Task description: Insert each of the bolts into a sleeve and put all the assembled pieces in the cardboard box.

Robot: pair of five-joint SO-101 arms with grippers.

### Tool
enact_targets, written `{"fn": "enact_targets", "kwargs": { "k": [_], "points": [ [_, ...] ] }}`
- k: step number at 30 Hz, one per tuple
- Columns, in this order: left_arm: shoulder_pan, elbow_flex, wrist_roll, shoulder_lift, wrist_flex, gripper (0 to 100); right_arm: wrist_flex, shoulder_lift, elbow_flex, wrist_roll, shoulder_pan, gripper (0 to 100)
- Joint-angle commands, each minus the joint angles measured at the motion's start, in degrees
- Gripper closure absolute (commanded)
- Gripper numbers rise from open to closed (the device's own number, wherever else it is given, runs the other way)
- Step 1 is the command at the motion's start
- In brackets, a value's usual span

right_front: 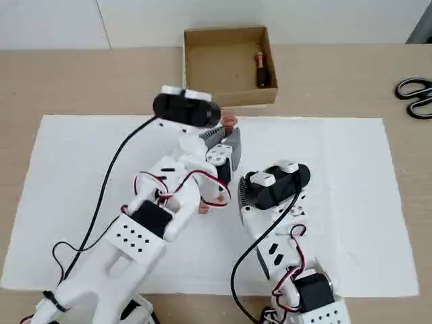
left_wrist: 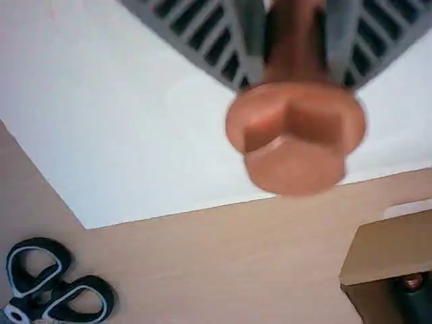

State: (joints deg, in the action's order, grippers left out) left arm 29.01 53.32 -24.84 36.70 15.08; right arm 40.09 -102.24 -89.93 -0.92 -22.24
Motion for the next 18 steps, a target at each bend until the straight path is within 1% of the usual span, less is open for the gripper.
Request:
{"fn": "enact_targets", "kwargs": {
  "k": [1,5,8,13,18],
  "points": [
    [-0.1,0.2,-0.5,3.9,-3.4,99,0.0,-0.2,0.3,-0.6,0.2,99.5],
    [0.9,0.1,-0.5,5.6,-3.4,99,0.0,-0.2,0.0,-0.6,-1.2,99.5],
    [3.3,0.2,-0.4,5.7,-3.0,99,0.0,0.0,0.0,-0.6,-2.7,99.5],
    [6.3,-0.1,-0.4,5.7,2.1,99,0.0,0.0,0.0,-0.6,-2.7,99.5],
    [6.2,-0.1,-0.4,6.1,3.6,99,0.0,-0.2,0.0,-0.6,-2.7,99.5]
  ]
}}
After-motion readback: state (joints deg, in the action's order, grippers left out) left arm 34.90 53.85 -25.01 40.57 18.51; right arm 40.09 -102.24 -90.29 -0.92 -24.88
